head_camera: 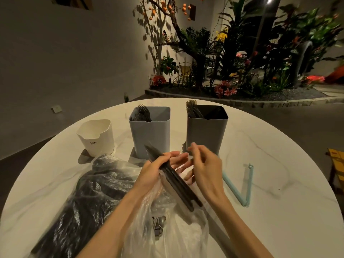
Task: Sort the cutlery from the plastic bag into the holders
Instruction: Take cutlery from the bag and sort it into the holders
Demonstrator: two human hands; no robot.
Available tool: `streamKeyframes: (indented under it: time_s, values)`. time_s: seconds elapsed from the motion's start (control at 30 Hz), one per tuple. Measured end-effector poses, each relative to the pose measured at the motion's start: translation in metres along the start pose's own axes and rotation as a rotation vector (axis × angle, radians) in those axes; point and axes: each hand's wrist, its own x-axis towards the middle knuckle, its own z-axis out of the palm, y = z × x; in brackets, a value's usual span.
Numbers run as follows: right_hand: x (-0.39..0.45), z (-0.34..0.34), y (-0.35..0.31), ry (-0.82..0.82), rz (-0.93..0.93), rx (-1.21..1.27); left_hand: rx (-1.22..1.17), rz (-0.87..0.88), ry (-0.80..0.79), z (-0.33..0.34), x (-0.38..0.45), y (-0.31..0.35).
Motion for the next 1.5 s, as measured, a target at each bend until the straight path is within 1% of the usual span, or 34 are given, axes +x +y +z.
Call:
streamKeyframes:
  time_s: [0.07, 0.1, 0.13, 0.17, 0.27, 0.3, 0.33, 0.37, 0.43, 0.5, 0.57, 0.63, 0.67, 0.73, 0.8, 0.83, 0.93, 0.97, 1.0, 1.07, 1.13, 1.23, 1.3, 1.37, 1.43, 1.5]
  values:
    - [0.009, -0.007, 0.001, 0.219, 0.012, -0.093, 0.016, 0.003, -0.048, 0.001, -0.001, 0.002]
    - [0.015, -0.011, 0.002, 0.273, 0.071, -0.110, 0.027, -0.002, -0.077, 0.002, -0.002, 0.003]
    - [0.020, -0.016, 0.003, 0.262, 0.165, -0.066, 0.039, -0.012, -0.102, 0.002, -0.003, 0.003]
    - [0.025, -0.020, 0.003, 0.198, 0.273, 0.041, 0.051, -0.021, -0.134, 0.003, -0.005, 0.003]
    - [0.028, -0.029, -0.003, -0.050, 0.554, 0.564, 0.151, -0.033, -0.213, 0.003, -0.008, 0.000]
    - [0.027, -0.030, -0.004, -0.108, 0.599, 0.690, 0.202, -0.027, -0.220, 0.003, -0.008, -0.001]
    - [0.026, -0.031, -0.005, -0.155, 0.595, 0.733, 0.244, -0.011, -0.224, 0.001, -0.007, -0.002]
    - [0.026, -0.031, -0.005, -0.194, 0.541, 0.678, 0.271, 0.006, -0.230, 0.000, -0.006, -0.003]
    - [0.023, -0.029, -0.007, -0.250, 0.325, 0.382, 0.281, 0.020, -0.225, -0.002, -0.004, -0.004]
    - [0.021, -0.029, -0.008, -0.306, 0.134, 0.212, 0.252, 0.027, -0.190, -0.001, -0.006, -0.005]
    - [0.018, -0.027, -0.004, -0.365, 0.006, 0.091, 0.210, 0.025, -0.132, 0.001, -0.005, -0.007]
    - [0.016, -0.022, 0.002, -0.346, -0.082, -0.099, 0.245, 0.020, -0.115, 0.001, -0.005, -0.008]
    - [0.015, -0.019, 0.005, -0.301, -0.109, -0.147, 0.315, 0.021, -0.142, 0.001, -0.006, -0.007]
    - [0.015, -0.014, 0.008, -0.188, -0.126, -0.159, 0.418, 0.025, -0.232, 0.003, -0.008, -0.005]
    - [0.017, -0.015, 0.009, -0.125, -0.101, -0.126, 0.412, 0.027, -0.275, 0.004, -0.010, -0.004]
    - [0.018, -0.016, 0.009, -0.129, -0.078, -0.127, 0.395, 0.031, -0.282, 0.003, -0.011, -0.003]
    - [0.016, -0.015, 0.011, -0.216, -0.033, -0.218, 0.412, 0.043, -0.277, 0.003, -0.012, -0.005]
    - [0.016, -0.013, 0.011, -0.206, -0.023, -0.230, 0.420, 0.043, -0.274, 0.004, -0.012, -0.005]
    - [0.016, -0.011, 0.009, -0.162, 0.014, -0.208, 0.430, 0.043, -0.270, 0.005, -0.011, -0.005]
    - [0.021, -0.012, 0.004, -0.062, 0.177, -0.063, 0.444, 0.037, -0.245, 0.005, -0.008, -0.004]
    - [0.027, -0.021, 0.001, -0.020, 0.386, 0.192, 0.414, 0.028, -0.220, 0.004, -0.006, -0.004]
    - [0.029, -0.031, 0.001, -0.046, 0.607, 0.675, 0.339, -0.004, -0.240, 0.003, -0.004, -0.005]
    - [0.026, -0.028, 0.003, -0.087, 0.707, 0.928, 0.316, -0.033, -0.263, 0.003, -0.004, -0.006]
    - [0.024, -0.023, 0.004, -0.088, 0.772, 1.034, 0.334, -0.053, -0.275, 0.004, -0.005, -0.007]
    - [0.022, -0.020, 0.002, -0.075, 0.821, 1.055, 0.336, -0.074, -0.268, 0.005, -0.005, -0.008]
    - [0.022, -0.020, 0.001, -0.098, 0.876, 1.082, 0.345, -0.095, -0.248, 0.006, -0.005, -0.009]
